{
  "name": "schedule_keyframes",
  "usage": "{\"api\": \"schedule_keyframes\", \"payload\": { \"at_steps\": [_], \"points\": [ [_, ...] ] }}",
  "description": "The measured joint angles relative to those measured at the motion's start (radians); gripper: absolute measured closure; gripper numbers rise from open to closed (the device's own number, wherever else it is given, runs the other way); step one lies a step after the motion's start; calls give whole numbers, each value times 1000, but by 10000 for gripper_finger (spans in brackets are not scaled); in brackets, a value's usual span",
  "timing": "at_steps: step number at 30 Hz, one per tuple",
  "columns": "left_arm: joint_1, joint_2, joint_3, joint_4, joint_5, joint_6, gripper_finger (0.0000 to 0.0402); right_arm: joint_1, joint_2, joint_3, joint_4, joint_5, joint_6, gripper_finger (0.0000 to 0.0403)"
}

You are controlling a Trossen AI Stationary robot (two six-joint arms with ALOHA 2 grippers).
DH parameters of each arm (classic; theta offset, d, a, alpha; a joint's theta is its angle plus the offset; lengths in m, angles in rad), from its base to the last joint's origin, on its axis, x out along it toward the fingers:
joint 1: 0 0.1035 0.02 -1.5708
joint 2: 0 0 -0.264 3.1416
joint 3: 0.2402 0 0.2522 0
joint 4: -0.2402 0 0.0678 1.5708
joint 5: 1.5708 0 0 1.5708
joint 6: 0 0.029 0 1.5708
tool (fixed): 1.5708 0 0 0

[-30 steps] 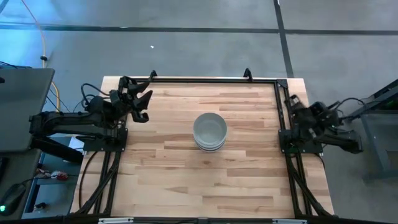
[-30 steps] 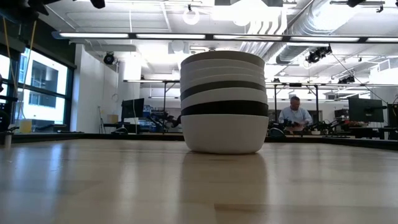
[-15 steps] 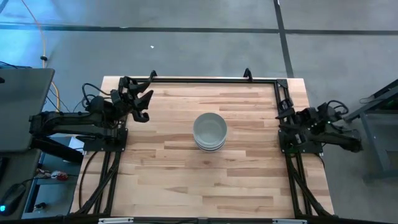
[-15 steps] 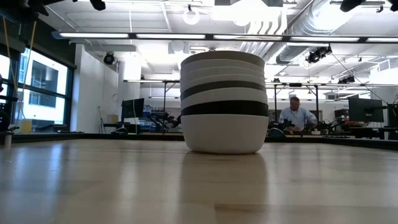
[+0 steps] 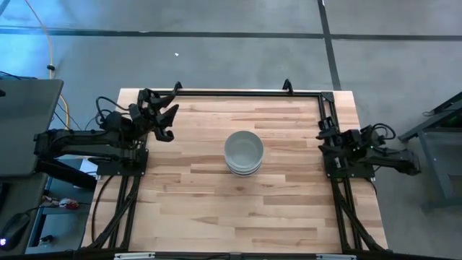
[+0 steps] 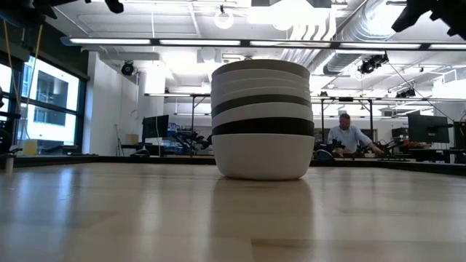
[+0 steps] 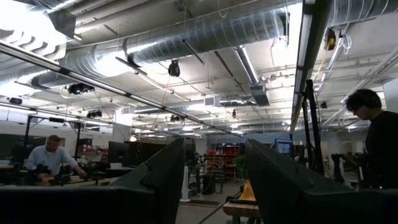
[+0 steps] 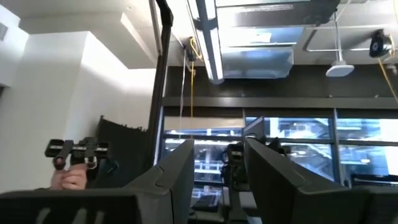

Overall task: Nest bowls inside each other
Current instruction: Return to Home Position

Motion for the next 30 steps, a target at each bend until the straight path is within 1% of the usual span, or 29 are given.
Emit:
{"api": "schedule_keyframes", "payload": {
  "at_steps": [4, 10, 13, 17, 24, 28, 30],
  "points": [
    [0, 9, 0, 0, 0, 0, 243, 0, 0, -38, 60, 3, -2, 270],
    [0, 23, 0, 0, -12, 0, 243, 0, 0, -38, 25, 4, -17, 270],
    [0, 26, 0, 0, -15, 0, 243, 0, 0, -38, -37, 44, -28, 269],
    [0, 26, 0, 0, -15, 0, 243, 0, 1, -38, -123, 133, -39, 270],
    [0, 26, 0, 0, -15, 1, 243, 0, 1, -39, -240, 147, -79, 270],
    [0, 26, 0, 0, -14, 3, 243, 0, 1, -39, -302, 189, -61, 270],
    [0, 26, 0, 0, -15, 10, 243, 0, 1, -39, -343, 226, -51, 270]
  ]
}}
